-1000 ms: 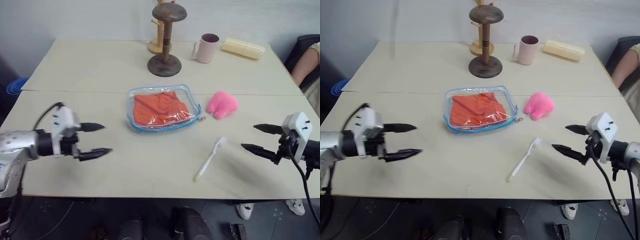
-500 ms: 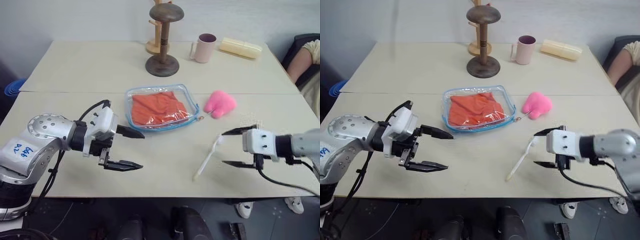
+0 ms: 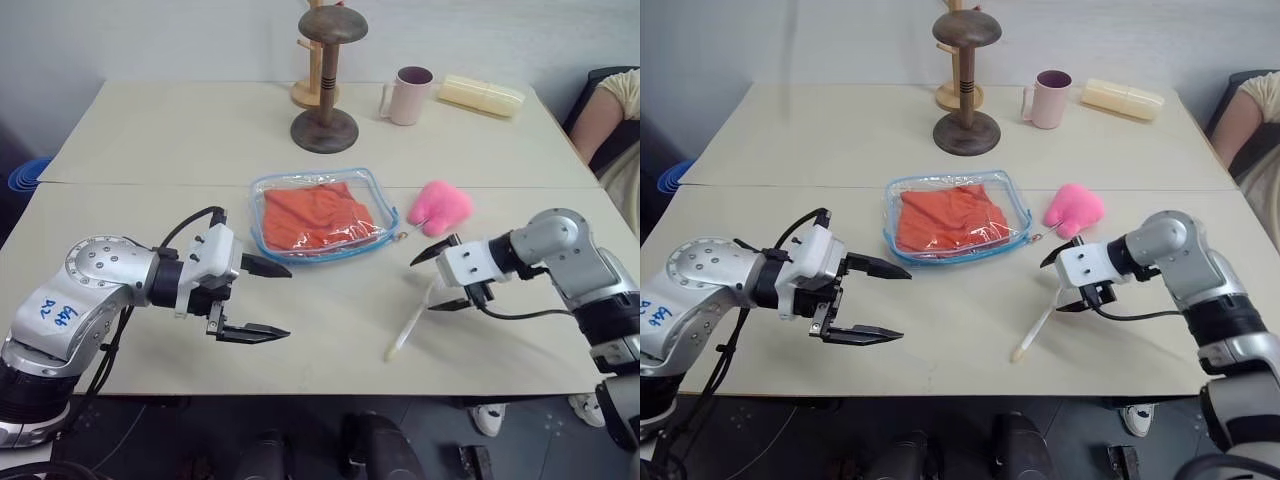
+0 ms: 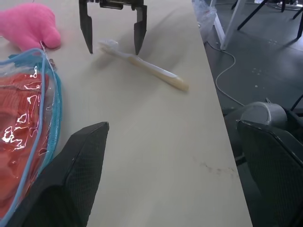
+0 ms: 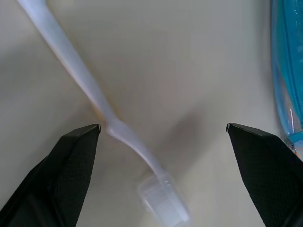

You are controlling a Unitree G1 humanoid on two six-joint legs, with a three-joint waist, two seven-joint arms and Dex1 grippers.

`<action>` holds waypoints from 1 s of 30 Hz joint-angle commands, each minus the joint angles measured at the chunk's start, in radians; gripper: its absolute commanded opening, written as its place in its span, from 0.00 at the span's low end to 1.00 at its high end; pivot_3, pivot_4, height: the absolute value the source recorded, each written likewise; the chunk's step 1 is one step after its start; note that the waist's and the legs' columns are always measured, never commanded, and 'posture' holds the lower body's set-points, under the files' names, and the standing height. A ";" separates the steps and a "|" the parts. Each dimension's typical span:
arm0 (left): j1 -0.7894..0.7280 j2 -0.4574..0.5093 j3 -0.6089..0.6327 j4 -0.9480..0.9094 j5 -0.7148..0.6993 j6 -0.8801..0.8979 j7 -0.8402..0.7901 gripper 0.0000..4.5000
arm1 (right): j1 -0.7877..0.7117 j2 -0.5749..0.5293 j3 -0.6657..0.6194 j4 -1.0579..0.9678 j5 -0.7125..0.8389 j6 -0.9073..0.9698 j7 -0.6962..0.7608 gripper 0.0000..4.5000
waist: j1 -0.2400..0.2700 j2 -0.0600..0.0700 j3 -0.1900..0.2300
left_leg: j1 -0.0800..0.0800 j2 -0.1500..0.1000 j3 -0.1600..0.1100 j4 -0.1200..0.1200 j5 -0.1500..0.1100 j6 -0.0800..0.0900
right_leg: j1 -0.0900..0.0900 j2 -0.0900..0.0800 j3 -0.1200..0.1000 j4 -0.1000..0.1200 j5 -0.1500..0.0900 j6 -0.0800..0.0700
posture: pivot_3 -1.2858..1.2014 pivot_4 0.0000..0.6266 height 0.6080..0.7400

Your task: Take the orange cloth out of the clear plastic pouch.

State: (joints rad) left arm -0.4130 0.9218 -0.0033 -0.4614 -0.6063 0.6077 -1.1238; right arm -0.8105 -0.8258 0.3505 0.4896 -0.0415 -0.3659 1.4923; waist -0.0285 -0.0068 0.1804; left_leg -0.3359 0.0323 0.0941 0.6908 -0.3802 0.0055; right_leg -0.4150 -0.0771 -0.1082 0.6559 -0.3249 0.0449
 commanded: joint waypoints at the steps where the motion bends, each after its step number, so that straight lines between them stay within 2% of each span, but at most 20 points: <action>1: 0.010 0.005 0.039 -0.040 -0.016 0.006 0.021 1.00 | -0.038 0.018 0.028 0.059 -0.008 -0.022 0.086 0.86 | 0.001 0.000 0.000 | 0.000 0.000 0.000 0.000 0.000 0.000 | 0.000 0.000 0.000 0.000 0.000 0.000 | 0.52 0.24 1.00; 10: 0.025 0.004 0.064 -0.059 -0.027 0.018 0.054 1.00 | -0.077 0.027 0.119 0.120 0.011 -0.042 0.122 0.21 | -0.006 0.000 0.000 | 0.000 0.000 -0.001 0.002 0.000 0.000 | 0.000 -0.001 0.000 0.001 0.000 0.000 | 0.52 0.24 1.00; 12: 0.024 0.004 0.064 -0.059 -0.028 0.017 0.057 1.00 | -0.081 0.026 0.131 0.126 0.014 -0.044 0.122 0.21 | -0.006 0.000 0.000 | 0.000 0.000 0.000 0.003 0.000 0.000 | 0.000 -0.001 0.000 0.001 0.000 0.000 | 0.52 0.24 1.00; 13: 0.023 0.003 0.062 -0.058 -0.027 0.015 0.059 1.00 | -0.079 0.026 0.134 0.126 0.021 -0.036 0.122 0.10 | -0.006 0.000 0.000 | 0.000 0.000 -0.001 0.003 0.000 0.000 | 0.000 -0.001 0.000 0.001 0.000 0.000 | 0.52 0.24 1.00; 15: 0.019 0.002 0.059 -0.055 -0.025 0.014 0.060 1.00 | -0.072 0.014 0.146 0.117 0.046 -0.017 0.122 0.03 | -0.005 0.000 0.000 | 0.000 0.000 -0.001 0.004 0.000 0.000 | 0.001 -0.001 0.000 0.001 0.000 0.000 | 0.52 0.24 1.00; 18: 0.011 -0.001 0.056 -0.051 -0.024 0.012 0.061 1.00 | -0.042 -0.003 0.122 0.086 0.070 0.004 0.122 0.03 | -0.002 0.000 0.000 | 0.000 0.000 -0.001 0.004 0.000 0.000 | 0.001 -0.001 0.000 0.001 0.000 0.000 | 0.52 0.24 1.00; 21: -0.001 -0.011 0.056 -0.050 -0.035 0.017 0.065 1.00 | 0.028 -0.066 0.041 -0.017 0.122 0.078 0.110 0.03 | 0.003 0.000 0.000 | 0.000 0.000 -0.002 0.004 0.000 0.000 | 0.001 -0.001 -0.001 0.001 0.000 0.000 | 0.52 0.24 1.00; 27: -0.033 -0.062 0.045 -0.051 -0.060 0.028 0.085 1.00 | 0.326 -0.321 -0.296 -0.197 0.303 0.339 -0.007 0.03 | 0.031 0.001 0.001 | -0.003 -0.001 -0.003 0.004 -0.003 0.004 | 0.001 -0.002 -0.002 0.000 0.000 0.000 | 0.52 0.24 1.00; 30: -0.039 -0.080 0.038 -0.047 -0.061 0.023 0.086 1.00 | 0.532 -0.384 -0.504 -0.190 0.325 0.392 -0.101 0.03 | 0.035 0.001 0.001 | -0.003 -0.001 -0.003 0.004 -0.004 0.004 | 0.001 -0.002 -0.003 -0.001 0.000 0.000 | 0.52 0.24 1.00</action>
State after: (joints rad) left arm -0.4431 0.8436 0.0209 -0.4958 -0.6490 0.6418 -1.0389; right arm -0.3323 -1.1874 -0.0447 0.2999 0.2564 -0.0045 1.4401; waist 0.0065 -0.0062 0.1810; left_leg -0.3387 0.0315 0.0909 0.6939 -0.3838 0.0093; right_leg -0.4129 -0.0789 -0.1114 0.6544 -0.3249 0.0449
